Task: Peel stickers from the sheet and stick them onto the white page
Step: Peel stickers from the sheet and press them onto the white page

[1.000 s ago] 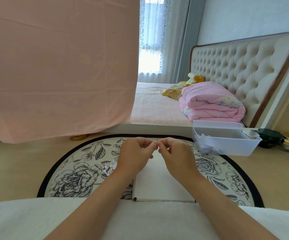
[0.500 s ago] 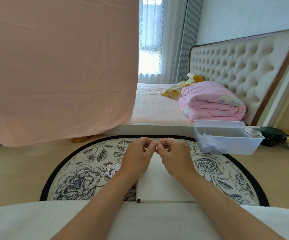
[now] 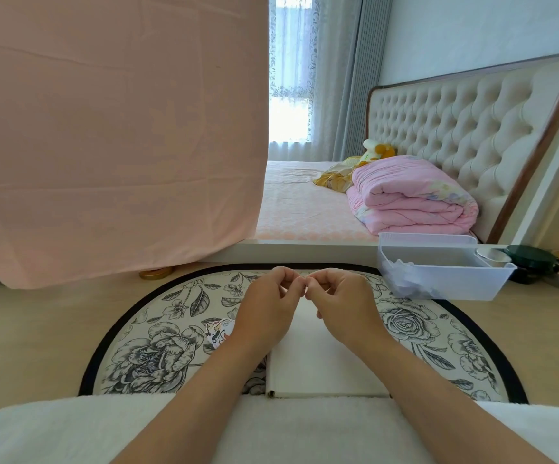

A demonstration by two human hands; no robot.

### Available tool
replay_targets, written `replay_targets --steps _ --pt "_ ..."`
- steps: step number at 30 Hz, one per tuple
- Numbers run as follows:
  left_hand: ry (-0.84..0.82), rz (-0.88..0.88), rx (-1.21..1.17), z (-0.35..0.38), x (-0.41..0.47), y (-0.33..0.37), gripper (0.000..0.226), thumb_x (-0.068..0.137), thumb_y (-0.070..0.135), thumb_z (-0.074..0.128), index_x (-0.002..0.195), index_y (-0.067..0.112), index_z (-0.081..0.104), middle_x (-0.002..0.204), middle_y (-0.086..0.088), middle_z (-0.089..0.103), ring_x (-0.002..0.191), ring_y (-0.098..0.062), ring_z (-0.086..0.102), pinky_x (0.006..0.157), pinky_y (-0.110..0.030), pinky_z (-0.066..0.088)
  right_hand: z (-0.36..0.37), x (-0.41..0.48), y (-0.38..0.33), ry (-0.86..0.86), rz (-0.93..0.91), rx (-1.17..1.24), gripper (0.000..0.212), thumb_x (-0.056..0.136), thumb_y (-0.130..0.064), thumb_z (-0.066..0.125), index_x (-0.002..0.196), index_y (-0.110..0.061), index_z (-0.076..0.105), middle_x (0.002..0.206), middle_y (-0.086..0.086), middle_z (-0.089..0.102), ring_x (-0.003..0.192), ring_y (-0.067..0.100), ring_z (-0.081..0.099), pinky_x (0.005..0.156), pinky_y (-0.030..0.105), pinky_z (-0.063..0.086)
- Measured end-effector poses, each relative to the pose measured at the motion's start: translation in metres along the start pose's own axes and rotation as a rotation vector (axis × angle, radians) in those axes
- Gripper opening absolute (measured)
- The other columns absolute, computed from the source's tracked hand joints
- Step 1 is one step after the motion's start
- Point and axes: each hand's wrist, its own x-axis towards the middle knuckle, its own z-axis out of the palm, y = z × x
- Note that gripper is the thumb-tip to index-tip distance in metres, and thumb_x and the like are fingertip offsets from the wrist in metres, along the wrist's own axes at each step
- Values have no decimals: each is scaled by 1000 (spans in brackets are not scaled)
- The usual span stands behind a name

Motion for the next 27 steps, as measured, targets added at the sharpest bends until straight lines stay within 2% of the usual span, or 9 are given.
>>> replay_targets --steps 4,7,8,10,13,16,19,24,27 --pt "-20 -1 31 -2 0 2 17 97 33 57 82 30 61 66 15 58 57 -1 47 56 -23 38 -4 0 -1 -32 23 25 20 93 -22 64 75 -25 74 68 -6 71 49 10 61 56 32 55" --pt "6 -13 -92 -6 2 3 4 99 33 56 102 32 57 89 14 63 74 1 54 63 -14 40 -7 -1 -4 -43 88 144 18 96 -18 62 83 -16 74 72 -1 73 48 12 60 52 27 49" --pt "-15 -13 -113 -9 3 2 9 98 33 59 107 33 58 93 15 64 80 1 57 66 -12 41 -8 -1 -4 -51 105 181 18 97 -17 62 84 -14 74 73 0 73 49 13 59 51 28 49" --pt "-72 -2 -99 -11 6 1 5 93 31 67 98 32 66 88 14 69 82 -6 62 71 -16 49 -13 -2 -4 -69 106 199 18 97 -16 63 84 -13 75 74 1 74 50 13 59 51 30 50" --pt "-113 -10 -128 -10 7 0 8 90 26 72 82 29 72 77 10 73 71 -12 63 73 -33 54 -18 -1 1 -71 37 46 18 95 -21 66 80 -21 75 72 -4 73 50 11 59 54 30 52" --pt "-109 29 -88 -8 6 1 10 90 27 71 81 28 71 78 9 72 64 -6 56 65 -25 49 -17 -1 6 -45 -38 -127 18 89 -36 62 76 -30 72 69 -14 69 55 11 60 63 41 58" --pt "-100 42 -80 -9 5 1 10 90 29 71 80 28 71 78 7 71 60 -3 51 60 -19 44 -17 -2 3 -43 -51 -142 23 82 -45 54 77 -31 71 67 -17 66 57 10 58 64 46 58" --pt "-128 43 -86 -7 4 1 10 90 27 70 80 27 71 74 10 68 58 0 49 58 -12 40 -16 -3 4 -58 -40 -121 21 80 -38 53 74 -27 70 60 -22 61 56 7 55 64 44 58" --pt "-130 27 -115 -5 2 0 10 90 25 70 80 25 71 74 9 68 58 -1 48 58 -13 40 -16 -5 3 -61 -13 -75 19 83 -28 56 70 -26 69 62 -10 64 56 10 56 60 39 57"
